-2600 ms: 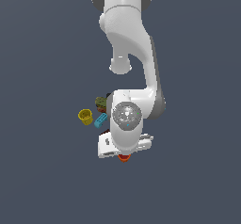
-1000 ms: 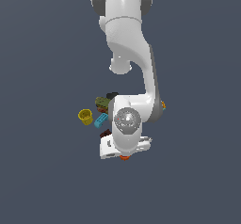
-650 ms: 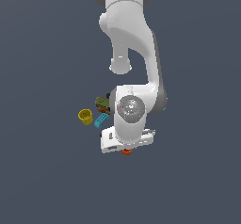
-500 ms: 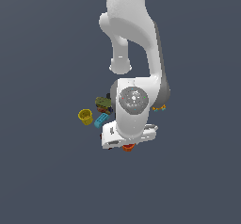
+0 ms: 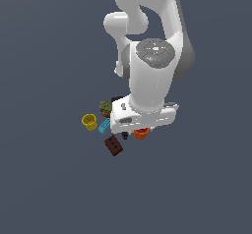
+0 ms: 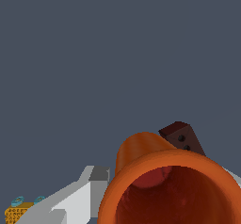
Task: Pick up a designated object from a clutter of objects.
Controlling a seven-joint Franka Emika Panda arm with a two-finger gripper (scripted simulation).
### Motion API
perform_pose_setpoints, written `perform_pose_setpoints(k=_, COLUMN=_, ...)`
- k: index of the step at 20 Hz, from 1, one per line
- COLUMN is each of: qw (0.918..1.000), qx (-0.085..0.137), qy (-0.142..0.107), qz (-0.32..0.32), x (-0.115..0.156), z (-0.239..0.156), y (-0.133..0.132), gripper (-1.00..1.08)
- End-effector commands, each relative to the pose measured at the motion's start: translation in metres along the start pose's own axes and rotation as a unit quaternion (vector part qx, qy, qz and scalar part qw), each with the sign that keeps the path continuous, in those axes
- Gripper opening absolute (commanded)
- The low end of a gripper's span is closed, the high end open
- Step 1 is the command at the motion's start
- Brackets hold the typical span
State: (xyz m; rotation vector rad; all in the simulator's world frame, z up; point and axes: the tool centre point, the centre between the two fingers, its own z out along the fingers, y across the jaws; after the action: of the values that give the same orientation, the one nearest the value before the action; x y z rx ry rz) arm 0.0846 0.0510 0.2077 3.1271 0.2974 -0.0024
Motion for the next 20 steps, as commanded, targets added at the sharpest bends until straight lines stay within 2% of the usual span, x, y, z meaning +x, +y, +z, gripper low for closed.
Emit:
perform_pose_setpoints(k=1, qw=1.0, qx=0.0, qy=0.001, qz=0.0, x=-0.009, z=-0.029, y=-0.008, gripper=-1.0)
perform_pose_setpoints(k=12, qw=1.0, qx=0.0, qy=0.001, qz=0.0, x=-0.042, z=-0.151, y=-0.04, gripper=-1.0)
perform_pose_setpoints(k=20, qw=1.0, qx=0.0, qy=0.001, qz=0.0, x=-0.057, z=-0.211, y=-0.055, gripper=-1.0)
